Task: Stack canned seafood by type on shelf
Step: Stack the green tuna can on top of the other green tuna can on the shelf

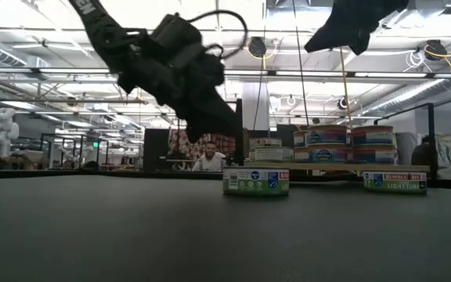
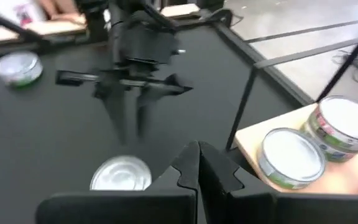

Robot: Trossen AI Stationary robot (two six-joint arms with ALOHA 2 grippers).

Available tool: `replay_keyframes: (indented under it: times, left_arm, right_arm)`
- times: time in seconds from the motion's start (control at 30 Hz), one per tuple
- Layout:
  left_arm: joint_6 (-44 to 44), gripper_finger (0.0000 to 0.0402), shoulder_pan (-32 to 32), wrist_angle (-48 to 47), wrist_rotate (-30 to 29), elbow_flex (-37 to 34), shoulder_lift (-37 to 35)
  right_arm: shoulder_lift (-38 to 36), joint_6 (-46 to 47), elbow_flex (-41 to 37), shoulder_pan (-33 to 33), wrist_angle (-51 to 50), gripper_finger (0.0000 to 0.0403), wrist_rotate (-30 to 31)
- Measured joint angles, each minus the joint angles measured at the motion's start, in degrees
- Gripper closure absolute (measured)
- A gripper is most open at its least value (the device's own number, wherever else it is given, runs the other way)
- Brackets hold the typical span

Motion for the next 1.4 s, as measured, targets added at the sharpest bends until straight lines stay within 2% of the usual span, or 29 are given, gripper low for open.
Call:
replay_keyframes:
  times: [0.1, 0.3, 0.63, 0.93, 1.13, 1.4]
  left_arm:
    - [-4.68, 0.0281, -0.43, -1.84, -3.68, 3.31, 3.0]
    - [-8.35, 0.028, -0.86, -3.15, -3.71, 6.3, 6.52]
    - [-7.67, 0.028, -0.93, -4.02, -3.71, 6.5, 8.26]
    - [-1.94, 0.028, -0.93, -5.46, -3.65, 6.5, 8.26]
    - [-1.94, 0.028, -0.78, -6.43, 1.32, 6.48, 8.24]
    - [-0.01, 0.0281, -0.65, -8.39, -1.74, 6.46, 8.24]
  right_arm:
    - [0.42, -0.09, 0.0, 0.13, -1.56, 0.0403, -2.61]
    - [1.34, 0.63, 0.0, 0.2, -4.84, 0.0403, -5.18]
    - [2.94, -0.64, -0.04, 0.13, -6.61, 0.0403, -5.26]
    - [3.35, 2.67, -0.04, 0.13, -6.35, 0.0403, -5.26]
    - [3.94, 3.27, -0.04, 0.15, -3.89, 0.0403, -5.26]
    - [4.75, 3.06, -0.02, 0.0, -1.74, 0.0403, -5.2]
